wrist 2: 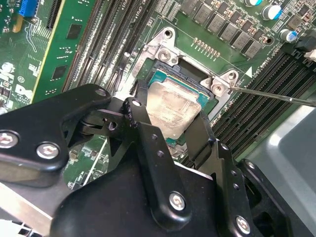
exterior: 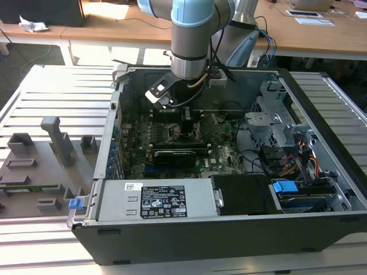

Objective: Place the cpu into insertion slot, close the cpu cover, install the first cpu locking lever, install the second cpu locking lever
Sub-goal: 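Place the cpu into insertion slot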

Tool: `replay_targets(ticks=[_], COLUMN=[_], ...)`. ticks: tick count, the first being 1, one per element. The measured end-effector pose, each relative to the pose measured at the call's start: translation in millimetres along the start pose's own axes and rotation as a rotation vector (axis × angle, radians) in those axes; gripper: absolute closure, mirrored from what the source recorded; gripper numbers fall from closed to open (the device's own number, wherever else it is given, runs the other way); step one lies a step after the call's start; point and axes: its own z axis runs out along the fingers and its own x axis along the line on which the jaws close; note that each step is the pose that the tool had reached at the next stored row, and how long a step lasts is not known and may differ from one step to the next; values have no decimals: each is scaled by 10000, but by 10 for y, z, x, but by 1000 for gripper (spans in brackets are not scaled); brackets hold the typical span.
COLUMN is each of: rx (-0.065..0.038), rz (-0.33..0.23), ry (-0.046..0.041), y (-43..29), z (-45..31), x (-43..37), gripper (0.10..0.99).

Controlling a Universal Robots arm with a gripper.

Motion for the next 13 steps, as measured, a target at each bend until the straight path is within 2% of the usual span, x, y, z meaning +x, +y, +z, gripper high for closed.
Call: replay_targets(ticks=[6,7,13], rx=[-2,-2,-1], rz=[0,0,2], ry=[0,-2,-3], y=[0,0,-16], z=[16,16,15], x=[1,1,14], gripper=[545,471,471])
